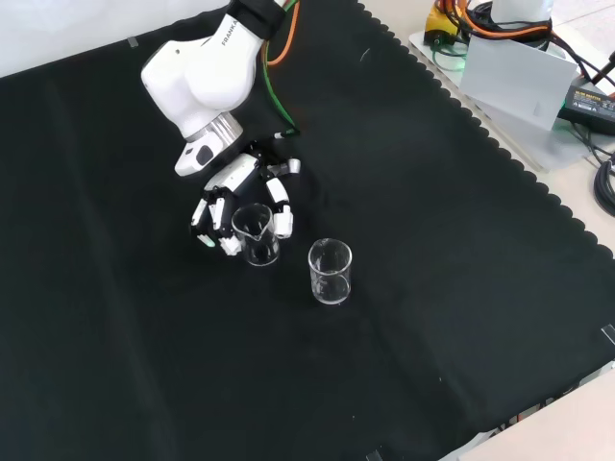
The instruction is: Place the beaker back on the table.
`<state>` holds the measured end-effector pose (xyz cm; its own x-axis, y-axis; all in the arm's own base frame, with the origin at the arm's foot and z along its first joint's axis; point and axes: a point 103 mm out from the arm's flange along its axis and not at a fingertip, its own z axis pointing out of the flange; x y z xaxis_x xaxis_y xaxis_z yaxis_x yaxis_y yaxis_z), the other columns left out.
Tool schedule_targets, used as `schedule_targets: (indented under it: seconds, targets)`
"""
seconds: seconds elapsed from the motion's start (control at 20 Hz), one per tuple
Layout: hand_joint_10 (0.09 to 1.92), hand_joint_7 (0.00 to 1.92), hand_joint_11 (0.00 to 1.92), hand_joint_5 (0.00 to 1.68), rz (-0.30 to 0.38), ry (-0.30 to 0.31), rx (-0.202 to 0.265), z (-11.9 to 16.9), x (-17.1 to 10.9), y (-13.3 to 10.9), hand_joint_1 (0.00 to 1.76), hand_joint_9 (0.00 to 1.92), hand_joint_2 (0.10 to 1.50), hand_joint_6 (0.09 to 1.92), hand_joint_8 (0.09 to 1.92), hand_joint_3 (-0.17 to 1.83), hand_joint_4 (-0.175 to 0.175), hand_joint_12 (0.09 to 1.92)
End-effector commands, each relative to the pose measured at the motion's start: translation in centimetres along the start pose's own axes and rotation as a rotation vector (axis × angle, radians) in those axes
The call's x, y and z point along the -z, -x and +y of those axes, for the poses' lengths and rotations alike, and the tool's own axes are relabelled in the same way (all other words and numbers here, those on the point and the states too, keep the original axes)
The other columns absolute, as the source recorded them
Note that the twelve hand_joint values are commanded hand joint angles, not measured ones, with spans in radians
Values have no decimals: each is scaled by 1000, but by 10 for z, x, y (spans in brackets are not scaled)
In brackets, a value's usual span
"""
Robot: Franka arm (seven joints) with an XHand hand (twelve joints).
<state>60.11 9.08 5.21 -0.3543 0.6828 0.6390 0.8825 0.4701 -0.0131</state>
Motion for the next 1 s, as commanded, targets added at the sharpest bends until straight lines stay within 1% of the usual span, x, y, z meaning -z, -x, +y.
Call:
schedule_targets:
  seconds: [0.05, 0.2, 0.45, 0.5, 0.8, 0.85, 1.0]
  targets:
    - [87, 828, 38, 373, -50, -4, -3, -4, 3, -7, 978, 854, 539, 559, 87, 628, -57, 1348]
    - [87, 776, 3, 370, -81, -17, -4, -5, 4, -12, 964, 802, 535, 445, 87, 617, -62, 1313]
    - [87, 706, 0, 383, -100, 3, -17, -11, 16, -22, 942, 755, 534, 338, 87, 593, -65, 1243]
    - [87, 684, 0, 384, -103, 10, -24, -15, 23, -26, 936, 737, 534, 323, 87, 589, -65, 1226]
    - [87, 618, 0, 375, -130, 44, -47, -41, 44, -41, 922, 684, 539, 275, 87, 576, -66, 1177]
    - [87, 613, 0, 374, -138, 59, -54, -51, 49, -48, 920, 680, 540, 271, 87, 575, -66, 1173]
    - [87, 607, 0, 375, -152, 86, -64, -63, 57, -56, 917, 675, 541, 264, 87, 573, -66, 1167]
